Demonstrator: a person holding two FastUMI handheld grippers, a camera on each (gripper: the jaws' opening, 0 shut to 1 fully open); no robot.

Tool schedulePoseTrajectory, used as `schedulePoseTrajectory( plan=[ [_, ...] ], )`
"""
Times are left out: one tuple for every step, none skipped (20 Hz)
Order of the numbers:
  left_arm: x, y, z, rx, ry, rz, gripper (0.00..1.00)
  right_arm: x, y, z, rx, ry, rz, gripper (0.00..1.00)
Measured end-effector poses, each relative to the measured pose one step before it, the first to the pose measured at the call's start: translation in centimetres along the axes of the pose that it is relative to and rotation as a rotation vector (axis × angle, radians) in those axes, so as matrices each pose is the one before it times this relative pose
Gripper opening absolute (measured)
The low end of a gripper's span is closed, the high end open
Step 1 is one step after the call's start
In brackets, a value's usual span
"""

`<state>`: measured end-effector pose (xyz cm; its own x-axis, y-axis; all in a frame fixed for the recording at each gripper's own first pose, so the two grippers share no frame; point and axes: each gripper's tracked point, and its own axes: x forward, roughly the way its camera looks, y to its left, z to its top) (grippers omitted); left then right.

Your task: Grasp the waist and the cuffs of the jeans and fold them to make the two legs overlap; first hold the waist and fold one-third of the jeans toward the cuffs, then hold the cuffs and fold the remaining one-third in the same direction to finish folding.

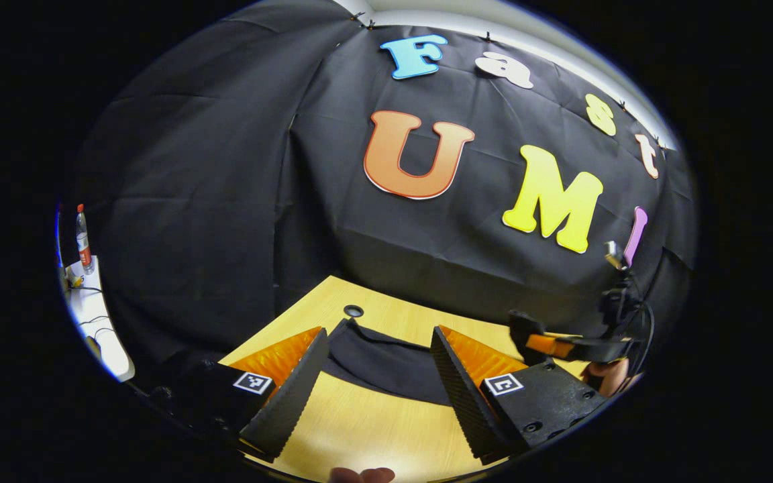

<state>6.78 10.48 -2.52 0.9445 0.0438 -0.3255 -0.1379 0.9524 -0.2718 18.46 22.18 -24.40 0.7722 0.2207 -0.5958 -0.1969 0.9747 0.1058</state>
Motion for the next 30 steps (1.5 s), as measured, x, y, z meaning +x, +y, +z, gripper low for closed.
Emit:
schedulePoseTrajectory(
  plan=[
    [-0.262, 0.761, -0.003, 0.00018, 0.00553, 0.00838, 0.99, 1.080, 0.878, -1.804, -0.01532, 0.02766, -0.00835, 0.05],
    [-0.165, 0.567, -0.024, -0.00430, 0.00214, 0.00384, 0.99, 1.149, 0.342, -1.601, -0.02672, 0.02438, -0.00988, 0.05],
    [-0.198, 0.449, 0.015, -0.00365, 0.00076, 0.00177, 0.99, 0.673, 0.191, -1.002, -0.02540, 0.02303, -0.00549, 0.05],
    [0.006, 0.489, -0.272, -0.00608, 0.00444, 0.00186, 0.99, 0.794, 0.278, -0.812, -0.02636, 0.01421, -0.00499, 0.05],
    [0.065, 0.367, -0.266, -0.00777, 0.00691, 0.00122, 0.99, 0.540, 0.198, -0.451, -0.02525, 0.00780, -0.00686, 0.05],
    [0.114, 0.409, -0.400, -0.01067, 0.00968, 0.00184, 0.99, 0.300, 0.398, -0.269, -0.02702, 0.00251, -0.00632, 0.05],
    [0.068, 0.148, -0.401, -0.01588, 0.01151, -0.00359, 0.99, 0.022, 0.322, -0.120, -0.01959, 0.00683, -0.00156, 0.05],
    [0.139, 0.023, -0.301, -0.01730, 0.01281, -0.00794, 0.99, 0.118, 0.169, -0.397, -0.01292, 0.01110, 0.00735, 0.05],
    [-0.039, 0.047, -0.331, -0.00818, 0.01171, -0.00568, 0.99, -0.053, -0.162, -0.049, -0.00524, 0.00320, 0.01074, 0.07],
    [0.090, 0.140, -0.326, 0.00107, 0.00413, -0.00065, 0.99, -0.016, -0.201, 0.119, -0.00305, -0.00572, 0.00868, 0.11],
    [0.027, 0.208, -0.215, 0.00386, -0.00121, -0.00076, 0.99, -0.164, -0.199, 0.258, 0.00895, -0.00929, 0.00849, 0.10],
    [-0.019, 0.149, -0.120, 0.00104, 0.00164, -0.00170, 0.99, -0.914, -0.056, 0.314, 0.01588, -0.01115, 0.01218, 0.20],
    [0.026, 0.077, -0.303, -0.00520, 0.00857, -0.00547, 0.99, -0.681, 0.160, 0.324, 0.01627, -0.00906, 0.01925, 0.21],
    [0.096, -0.176, -0.332, -0.01438, 0.01047, -0.01381, 0.99, -0.644, 0.380, 0.235, 0.00352, -0.00235, 0.01548, 0.34],
    [0.063, -0.264, -0.537, -0.01341, 0.01426, -0.00979, 0.99, -0.700, -0.039, 0.289, -0.00935, -0.00739, 0.00627, 0.36],
    [0.196, 0.209, -0.803, -0.00995, 0.01368, -0.00506, 0.99, -0.989, -0.021, 0.377, -0.00554, -0.01447, 0.01003, 0.47],
    [0.282, 0.238, -0.681, -0.00569, 0.01277, -0.00047, 0.99, -1.156, -0.179, 0.596, -0.00809, -0.01336, 0.00247, 0.59],
    [0.281, 0.243, -0.461, -0.00464, 0.00553, 0.00043, 0.99, -1.142, -0.325, 0.439, -0.00388, -0.01863, 0.00293, 0.71],
    [0.418, 0.157, -0.389, -0.00850, 0.00568, -0.00001, 0.99, -1.315, -0.119, 0.557, 0.00210, -0.01398, 0.00412, 0.79],
    [0.521, 0.031, -0.454, -0.01562, 0.00929, -0.00631, 0.99, -1.582, -0.055, 0.039, 0.01162, -0.00535, 0.00996, 0.80],
    [0.447, -0.079, -0.434, -0.02434, 0.00857, -0.01259, 0.99, -1.533, 0.316, -0.189, 0.00789, 0.00550, 0.02208, 0.80],
    [0.674, -0.099, -0.323, -0.02969, 0.00792, -0.01186, 0.99, -1.676, 0.127, -0.351, -0.00475, 0.00746, 0.01354, 0.81],
    [0.741, -0.053, -0.332, -0.03466, 0.01036, -0.01165, 0.99, -1.576, -0.227, -0.287, -0.00580, 0.00029, 0.00539, 0.82],
    [0.787, 0.080, -0.377, -0.03624, 0.00713, -0.00907, 0.99, -1.584, -0.329, -0.102, -0.00595, -0.00460, -0.00123, 0.95],
    [0.773, 0.002, -0.293, -0.04102, 0.01157, -0.00871, 0.98, -1.410, -0.600, -0.040, -0.00472, -0.00300, -0.00659, 0.93],
    [0.783, 0.044, -0.023, -0.05128, 0.00417, -0.01175, 0.98, -1.313, -0.687, -0.100, -0.00707, -0.00329, -0.00827, 0.93],
    [0.787, 0.139, -0.147, -0.06041, 0.01136, -0.01257, 0.98, -1.092, -0.822, 0.119, -0.00171, -0.00242, -0.00407, 0.95],
    [0.847, 0.247, -0.296, -0.07849, 0.01657, -0.01155, 0.98, -0.777, -0.945, -0.094, 0.00546, 0.00271, -0.00698, 0.94],
    [0.455, 0.280, -0.261, -0.08261, 0.00991, -0.01479, 0.98, -0.612, -1.287, 0.048, 0.01717, 0.00809, -0.01275, 0.93],
    [0.726, 0.240, 0.156, -0.07420, 0.00945, -0.00109, 0.98, -0.404, -1.514, -0.022, 0.02318, 0.00597, -0.02121, 0.93]
  ],
)
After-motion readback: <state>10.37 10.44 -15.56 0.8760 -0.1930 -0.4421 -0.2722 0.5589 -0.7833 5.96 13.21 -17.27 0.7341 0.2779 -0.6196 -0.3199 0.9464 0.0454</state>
